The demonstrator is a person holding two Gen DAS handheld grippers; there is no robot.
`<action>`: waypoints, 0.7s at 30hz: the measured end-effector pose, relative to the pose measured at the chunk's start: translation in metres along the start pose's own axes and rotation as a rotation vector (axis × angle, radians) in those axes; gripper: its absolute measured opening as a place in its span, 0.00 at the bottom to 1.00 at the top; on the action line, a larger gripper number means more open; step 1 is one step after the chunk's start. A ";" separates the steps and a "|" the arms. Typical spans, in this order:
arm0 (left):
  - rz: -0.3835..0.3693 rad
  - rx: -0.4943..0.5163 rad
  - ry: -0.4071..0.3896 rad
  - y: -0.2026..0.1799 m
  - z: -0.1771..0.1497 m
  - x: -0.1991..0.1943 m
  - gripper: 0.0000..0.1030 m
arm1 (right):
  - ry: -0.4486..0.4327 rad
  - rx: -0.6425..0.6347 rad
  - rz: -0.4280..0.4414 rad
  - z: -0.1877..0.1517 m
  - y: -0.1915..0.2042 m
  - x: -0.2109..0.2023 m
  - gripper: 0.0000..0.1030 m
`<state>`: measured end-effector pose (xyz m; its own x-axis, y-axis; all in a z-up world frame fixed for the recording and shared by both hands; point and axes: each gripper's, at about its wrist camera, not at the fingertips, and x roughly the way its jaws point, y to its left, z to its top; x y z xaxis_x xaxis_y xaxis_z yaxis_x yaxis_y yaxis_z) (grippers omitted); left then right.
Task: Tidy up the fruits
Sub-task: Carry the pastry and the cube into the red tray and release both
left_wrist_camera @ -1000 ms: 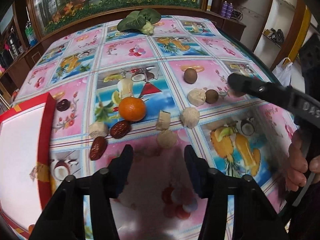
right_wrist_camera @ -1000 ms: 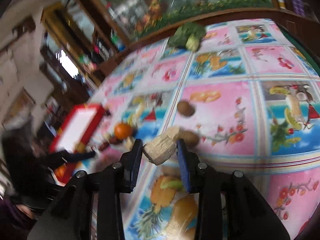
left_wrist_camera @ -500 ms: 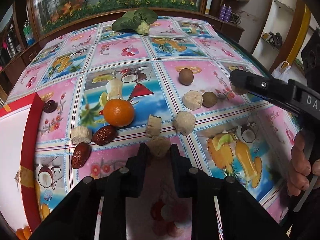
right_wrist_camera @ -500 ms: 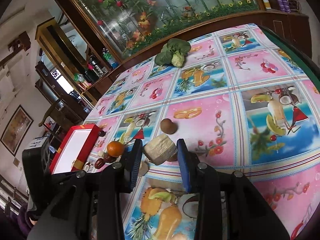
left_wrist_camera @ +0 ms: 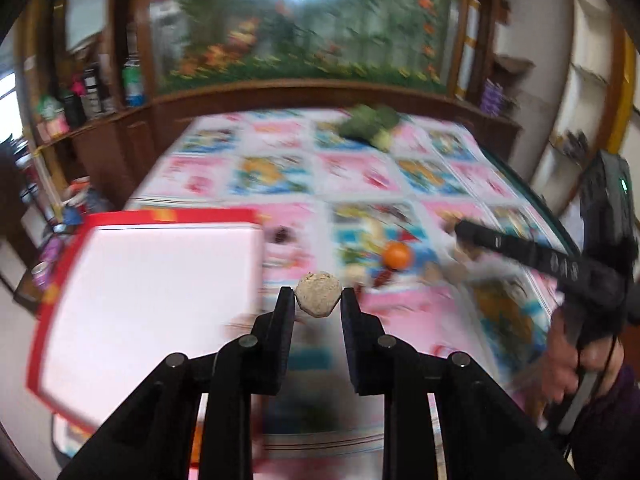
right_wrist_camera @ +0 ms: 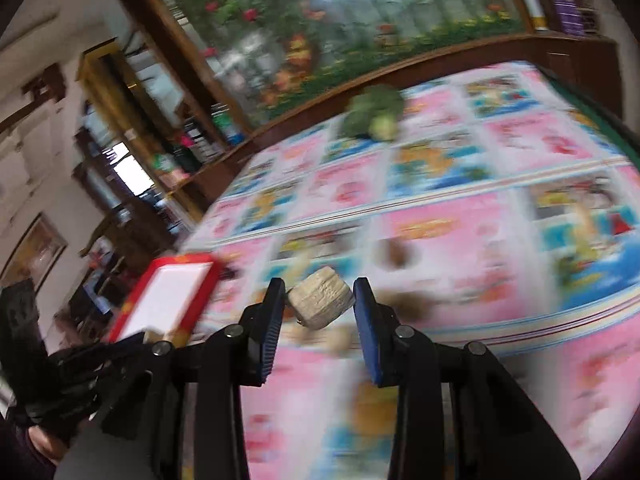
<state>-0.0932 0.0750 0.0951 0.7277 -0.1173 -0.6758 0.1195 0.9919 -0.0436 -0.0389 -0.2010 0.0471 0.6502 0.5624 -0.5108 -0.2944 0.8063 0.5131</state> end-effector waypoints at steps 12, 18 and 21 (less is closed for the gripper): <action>0.250 -0.103 0.048 0.110 -0.023 0.008 0.22 | 0.174 -0.196 0.244 -0.031 0.195 0.117 0.36; 0.269 -0.119 0.097 0.124 -0.032 0.017 0.22 | 0.267 -0.245 0.227 -0.065 0.224 0.162 0.37; 0.280 -0.120 0.106 0.122 -0.035 0.021 0.22 | 0.283 -0.240 0.238 -0.066 0.219 0.164 0.37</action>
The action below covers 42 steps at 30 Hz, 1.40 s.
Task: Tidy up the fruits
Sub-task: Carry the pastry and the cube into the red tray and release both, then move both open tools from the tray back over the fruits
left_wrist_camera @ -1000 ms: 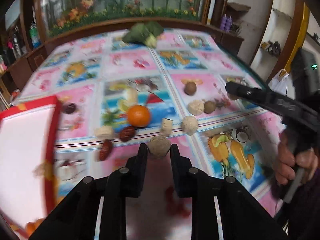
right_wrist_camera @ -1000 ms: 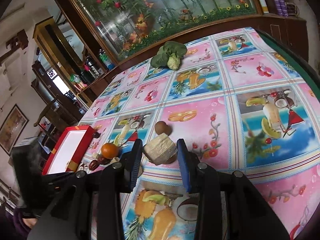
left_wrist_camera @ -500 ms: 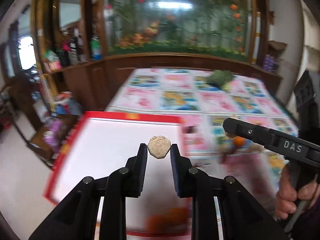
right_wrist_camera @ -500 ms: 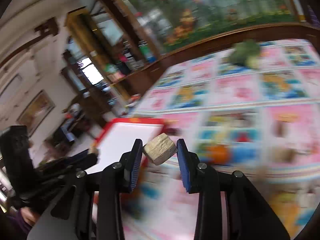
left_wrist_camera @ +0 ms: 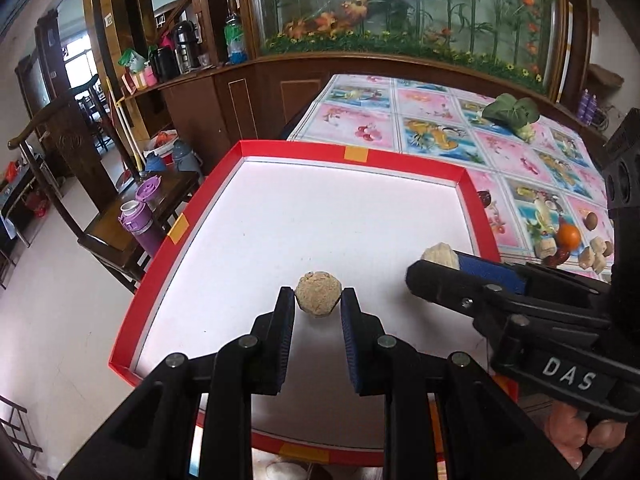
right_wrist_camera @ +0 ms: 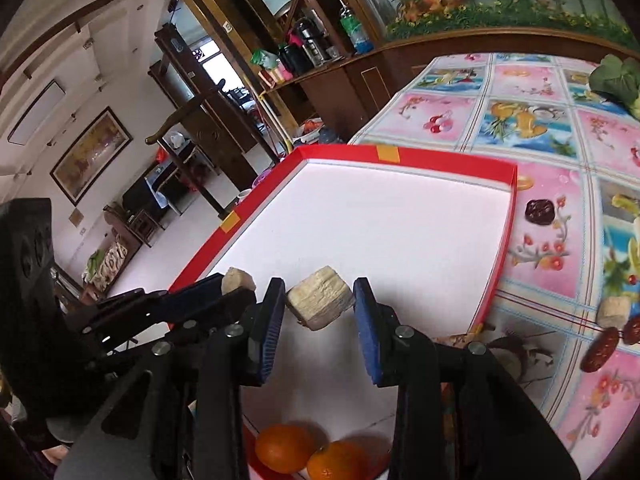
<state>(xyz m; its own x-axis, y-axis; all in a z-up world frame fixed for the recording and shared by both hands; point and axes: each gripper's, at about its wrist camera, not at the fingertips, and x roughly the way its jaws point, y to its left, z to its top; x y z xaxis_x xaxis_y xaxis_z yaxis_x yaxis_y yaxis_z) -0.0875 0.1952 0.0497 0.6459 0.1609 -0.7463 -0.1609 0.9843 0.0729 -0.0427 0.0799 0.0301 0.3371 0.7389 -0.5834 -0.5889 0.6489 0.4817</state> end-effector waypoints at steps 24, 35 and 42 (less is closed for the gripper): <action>0.101 -0.101 0.090 -0.008 -0.022 0.001 0.64 | 0.025 -0.004 0.011 -0.008 -0.012 -0.014 0.51; 0.077 -0.016 0.014 -0.065 -0.013 -0.025 0.67 | -0.142 0.088 -0.032 -0.007 -0.066 -0.092 0.55; 0.048 0.045 -0.011 -0.095 -0.008 -0.036 0.69 | -0.218 0.113 -0.115 -0.020 -0.098 -0.142 0.55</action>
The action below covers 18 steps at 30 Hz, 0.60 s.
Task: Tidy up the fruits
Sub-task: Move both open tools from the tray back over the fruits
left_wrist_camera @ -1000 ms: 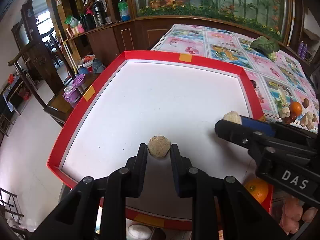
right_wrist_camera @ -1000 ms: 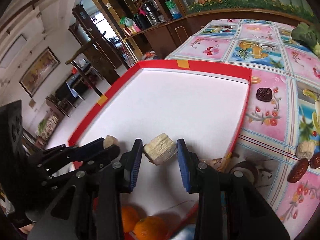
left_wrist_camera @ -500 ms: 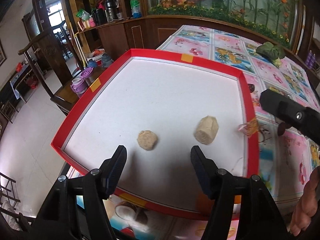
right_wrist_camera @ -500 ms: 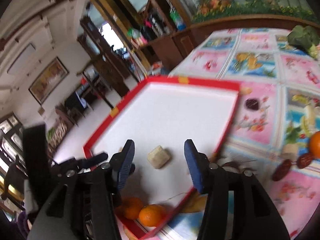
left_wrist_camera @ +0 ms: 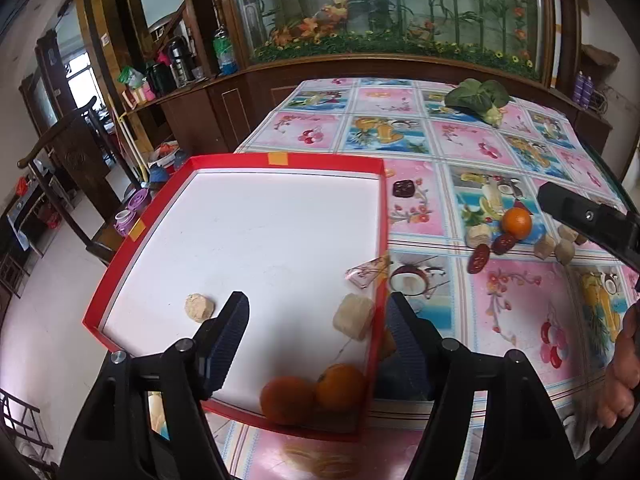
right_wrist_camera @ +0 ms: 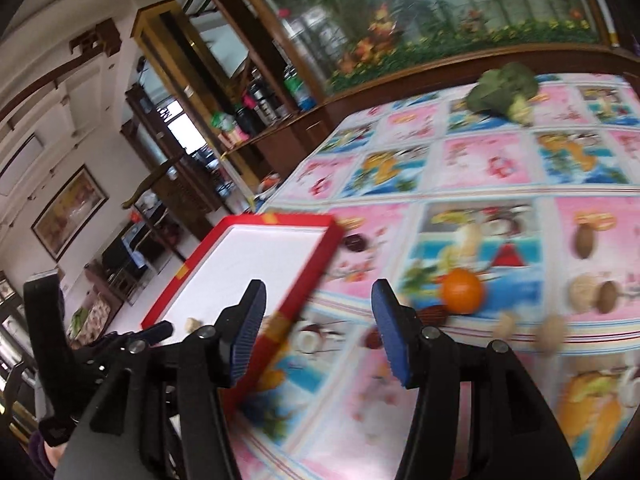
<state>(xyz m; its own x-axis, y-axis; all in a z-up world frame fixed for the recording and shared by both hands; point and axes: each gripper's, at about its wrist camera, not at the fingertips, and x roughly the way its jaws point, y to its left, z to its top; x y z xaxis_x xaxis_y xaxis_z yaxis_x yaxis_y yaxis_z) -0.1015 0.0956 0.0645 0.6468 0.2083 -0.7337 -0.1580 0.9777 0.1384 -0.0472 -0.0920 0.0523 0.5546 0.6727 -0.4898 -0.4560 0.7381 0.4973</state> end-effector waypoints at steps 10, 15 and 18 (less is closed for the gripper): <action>-0.006 0.019 0.003 -0.013 0.004 -0.001 0.69 | -0.077 0.063 -0.122 0.010 -0.059 -0.049 0.55; -0.015 0.028 0.006 -0.018 0.005 0.001 0.69 | -0.075 0.084 -0.178 0.011 -0.083 -0.061 0.55; -0.023 0.032 0.012 -0.022 0.006 0.004 0.69 | -0.067 0.085 -0.205 0.010 -0.090 -0.065 0.55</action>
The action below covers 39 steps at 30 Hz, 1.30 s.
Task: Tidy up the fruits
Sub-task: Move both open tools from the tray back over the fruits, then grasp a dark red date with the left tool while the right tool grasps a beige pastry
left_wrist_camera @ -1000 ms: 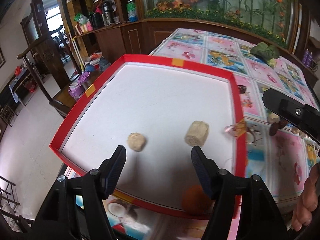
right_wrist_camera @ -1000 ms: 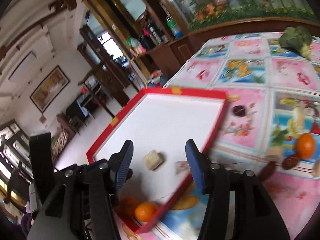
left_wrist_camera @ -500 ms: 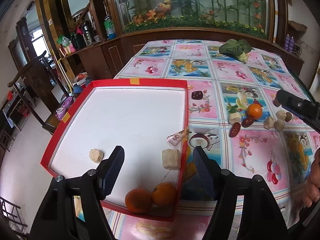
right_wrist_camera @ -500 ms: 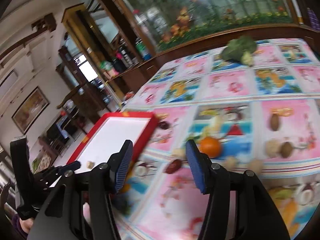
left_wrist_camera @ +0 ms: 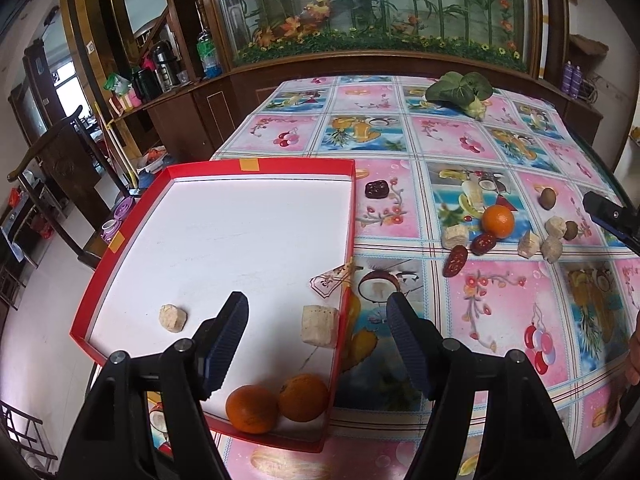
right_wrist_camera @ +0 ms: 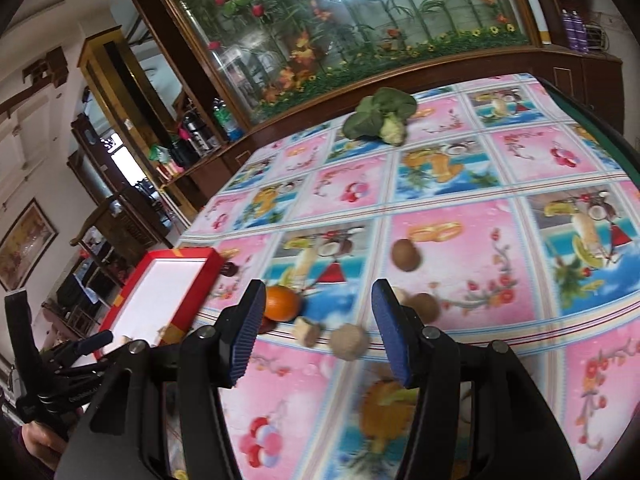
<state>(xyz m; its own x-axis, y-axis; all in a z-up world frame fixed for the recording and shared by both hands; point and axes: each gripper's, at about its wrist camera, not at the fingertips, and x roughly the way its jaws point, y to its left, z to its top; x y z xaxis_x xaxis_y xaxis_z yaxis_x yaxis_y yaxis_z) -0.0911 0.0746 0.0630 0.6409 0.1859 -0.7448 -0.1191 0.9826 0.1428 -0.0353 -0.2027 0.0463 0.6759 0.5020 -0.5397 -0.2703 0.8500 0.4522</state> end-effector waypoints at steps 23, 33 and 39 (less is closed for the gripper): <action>-0.302 0.117 0.091 -0.062 0.007 0.029 0.69 | 0.205 -0.168 -0.082 -0.024 0.007 0.039 0.51; -0.364 0.109 0.154 -0.072 0.018 0.060 0.45 | 0.225 -0.209 -0.120 -0.026 0.014 0.052 0.31; -0.380 0.098 0.157 -0.072 0.023 0.070 0.33 | 0.229 -0.152 -0.091 -0.021 0.003 0.049 0.31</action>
<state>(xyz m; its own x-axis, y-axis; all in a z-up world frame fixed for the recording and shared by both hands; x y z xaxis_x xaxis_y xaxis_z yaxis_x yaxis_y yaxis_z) -0.0196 0.0170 0.0154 0.5013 -0.1839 -0.8455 0.1812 0.9778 -0.1053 -0.0176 -0.1721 0.0064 0.5343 0.4311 -0.7271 -0.3271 0.8986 0.2924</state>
